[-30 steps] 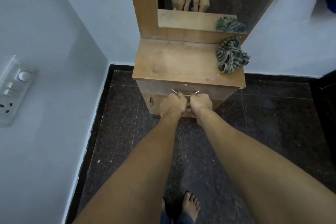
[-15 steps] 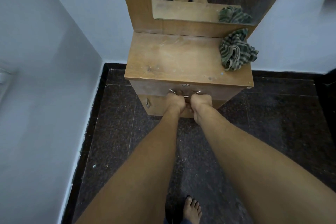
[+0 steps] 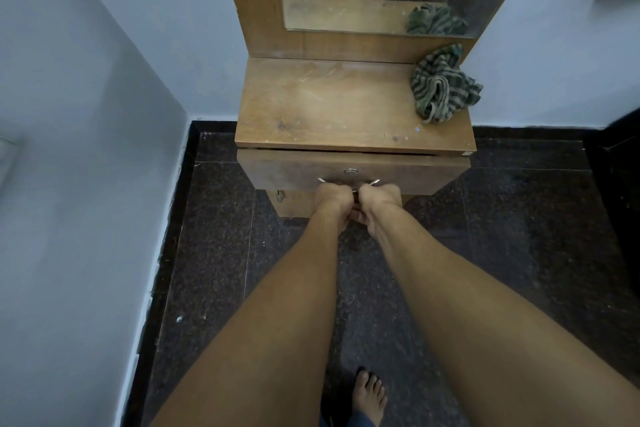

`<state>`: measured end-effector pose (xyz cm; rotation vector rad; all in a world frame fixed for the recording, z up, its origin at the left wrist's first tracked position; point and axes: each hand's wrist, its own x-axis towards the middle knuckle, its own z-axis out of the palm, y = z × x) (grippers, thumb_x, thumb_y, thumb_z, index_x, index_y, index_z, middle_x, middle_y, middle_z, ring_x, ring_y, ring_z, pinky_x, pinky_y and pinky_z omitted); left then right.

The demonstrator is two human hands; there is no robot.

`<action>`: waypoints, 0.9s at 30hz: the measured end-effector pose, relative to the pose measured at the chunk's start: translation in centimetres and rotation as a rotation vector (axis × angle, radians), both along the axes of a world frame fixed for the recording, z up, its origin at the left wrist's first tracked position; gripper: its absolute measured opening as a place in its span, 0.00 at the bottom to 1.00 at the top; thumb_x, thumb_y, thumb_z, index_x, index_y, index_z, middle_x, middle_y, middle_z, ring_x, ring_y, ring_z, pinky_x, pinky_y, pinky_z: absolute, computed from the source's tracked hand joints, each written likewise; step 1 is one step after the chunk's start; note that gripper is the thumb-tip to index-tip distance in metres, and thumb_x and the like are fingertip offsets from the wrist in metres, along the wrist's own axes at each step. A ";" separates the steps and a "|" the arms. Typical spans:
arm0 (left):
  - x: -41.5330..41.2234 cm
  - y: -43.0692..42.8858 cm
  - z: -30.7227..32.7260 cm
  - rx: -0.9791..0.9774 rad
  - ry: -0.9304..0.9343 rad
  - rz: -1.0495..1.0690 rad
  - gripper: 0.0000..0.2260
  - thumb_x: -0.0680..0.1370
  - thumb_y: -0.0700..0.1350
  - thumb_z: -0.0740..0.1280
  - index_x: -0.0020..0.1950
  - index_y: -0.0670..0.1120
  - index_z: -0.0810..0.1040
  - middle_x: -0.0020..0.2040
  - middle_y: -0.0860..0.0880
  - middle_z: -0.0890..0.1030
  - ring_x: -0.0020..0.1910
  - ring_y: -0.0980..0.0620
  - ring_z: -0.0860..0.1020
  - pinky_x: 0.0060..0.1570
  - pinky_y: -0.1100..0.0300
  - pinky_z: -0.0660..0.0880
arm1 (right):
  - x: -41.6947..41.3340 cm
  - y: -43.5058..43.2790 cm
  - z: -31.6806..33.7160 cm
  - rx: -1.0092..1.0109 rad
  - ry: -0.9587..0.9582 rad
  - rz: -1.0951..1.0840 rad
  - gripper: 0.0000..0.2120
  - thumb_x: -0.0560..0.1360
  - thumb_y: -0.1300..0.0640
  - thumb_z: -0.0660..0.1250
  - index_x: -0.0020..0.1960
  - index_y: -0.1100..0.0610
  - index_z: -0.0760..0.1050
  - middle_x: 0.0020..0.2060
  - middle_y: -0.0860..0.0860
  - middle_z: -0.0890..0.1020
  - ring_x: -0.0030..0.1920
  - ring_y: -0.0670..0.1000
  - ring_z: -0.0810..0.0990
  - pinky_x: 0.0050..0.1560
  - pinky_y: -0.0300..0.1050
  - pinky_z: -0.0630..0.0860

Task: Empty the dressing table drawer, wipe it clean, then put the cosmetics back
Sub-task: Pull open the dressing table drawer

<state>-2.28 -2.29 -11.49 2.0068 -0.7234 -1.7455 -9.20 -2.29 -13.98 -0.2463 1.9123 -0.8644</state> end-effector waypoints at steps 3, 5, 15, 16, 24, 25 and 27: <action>0.4 1.5 -0.3 0.032 -0.017 0.000 0.09 0.81 0.39 0.59 0.43 0.41 0.77 0.34 0.44 0.78 0.22 0.51 0.73 0.18 0.70 0.63 | 0.0 1.6 0.0 0.009 -0.021 -0.023 0.04 0.76 0.63 0.69 0.49 0.65 0.80 0.40 0.62 0.85 0.32 0.58 0.86 0.32 0.55 0.84; 0.5 2.2 -0.7 0.044 -0.013 0.009 0.10 0.80 0.39 0.59 0.41 0.42 0.76 0.35 0.43 0.78 0.25 0.50 0.73 0.18 0.70 0.63 | -0.1 2.5 -0.2 0.011 -0.029 -0.020 0.03 0.77 0.64 0.68 0.48 0.64 0.79 0.40 0.62 0.85 0.29 0.56 0.85 0.30 0.50 0.82; 0.8 6.7 -1.9 0.093 -0.010 0.030 0.08 0.81 0.42 0.60 0.46 0.43 0.77 0.42 0.42 0.80 0.28 0.49 0.75 0.19 0.68 0.66 | 0.2 7.2 -0.8 0.046 0.006 0.007 0.06 0.74 0.59 0.72 0.42 0.61 0.78 0.39 0.60 0.84 0.36 0.60 0.86 0.39 0.61 0.85; 0.8 7.2 -2.0 0.101 -0.006 0.035 0.08 0.81 0.42 0.61 0.46 0.43 0.77 0.42 0.42 0.80 0.28 0.50 0.74 0.19 0.69 0.66 | 0.2 7.8 -1.0 0.047 0.006 0.008 0.07 0.75 0.59 0.72 0.41 0.61 0.77 0.40 0.60 0.84 0.36 0.60 0.86 0.40 0.61 0.85; 1.2 10.4 -2.0 0.113 0.001 0.044 0.07 0.81 0.46 0.63 0.46 0.45 0.77 0.40 0.44 0.79 0.32 0.50 0.75 0.27 0.64 0.69 | 0.4 11.1 -0.7 0.025 -0.091 -0.003 0.03 0.77 0.65 0.70 0.46 0.65 0.80 0.42 0.63 0.84 0.32 0.61 0.85 0.32 0.56 0.84; 1.2 10.8 -2.0 0.116 -0.001 0.041 0.07 0.81 0.45 0.62 0.46 0.45 0.77 0.41 0.44 0.79 0.32 0.50 0.75 0.27 0.63 0.69 | 0.4 11.5 -0.6 0.025 -0.094 -0.002 0.03 0.77 0.65 0.70 0.47 0.66 0.80 0.42 0.63 0.84 0.32 0.61 0.85 0.32 0.55 0.84; 1.3 11.6 -1.8 0.122 -0.005 0.030 0.08 0.80 0.46 0.63 0.43 0.45 0.77 0.40 0.44 0.79 0.31 0.51 0.74 0.26 0.64 0.68 | 0.4 12.4 -0.6 0.034 -0.099 -0.002 0.05 0.77 0.65 0.70 0.50 0.67 0.80 0.43 0.64 0.84 0.33 0.61 0.86 0.32 0.56 0.84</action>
